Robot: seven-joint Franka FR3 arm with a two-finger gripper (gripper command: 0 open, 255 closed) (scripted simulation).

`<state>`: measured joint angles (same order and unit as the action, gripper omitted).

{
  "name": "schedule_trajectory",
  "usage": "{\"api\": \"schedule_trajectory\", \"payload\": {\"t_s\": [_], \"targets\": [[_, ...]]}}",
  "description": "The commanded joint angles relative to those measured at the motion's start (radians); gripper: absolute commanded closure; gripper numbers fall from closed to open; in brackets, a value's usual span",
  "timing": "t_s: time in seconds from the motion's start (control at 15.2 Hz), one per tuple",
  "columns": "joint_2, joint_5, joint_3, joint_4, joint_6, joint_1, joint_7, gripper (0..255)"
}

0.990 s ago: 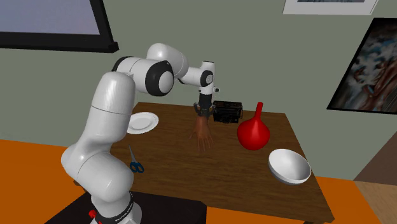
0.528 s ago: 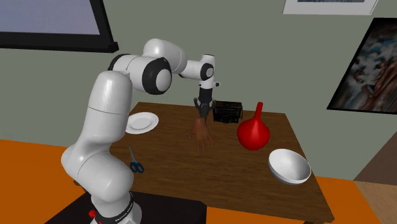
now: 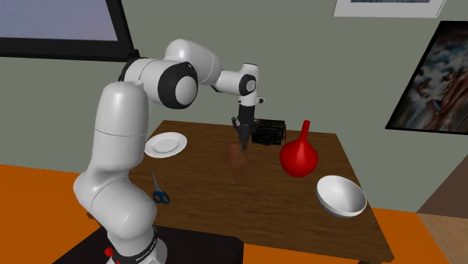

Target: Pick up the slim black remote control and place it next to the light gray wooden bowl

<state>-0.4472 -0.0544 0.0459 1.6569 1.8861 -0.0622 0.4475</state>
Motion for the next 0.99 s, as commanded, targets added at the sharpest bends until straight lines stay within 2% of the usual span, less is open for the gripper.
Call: {"api": "schedule_trajectory", "payload": {"t_s": [0.0,0.46,0.92], "targets": [[0.050,-0.006,0.014,0.078,0.031,0.025,0.036,255],[0.176,-0.030,0.067,0.270,0.107,0.105,0.153,255],[0.263,-0.062,0.132,0.399,0.165,0.188,0.282,255]]}}
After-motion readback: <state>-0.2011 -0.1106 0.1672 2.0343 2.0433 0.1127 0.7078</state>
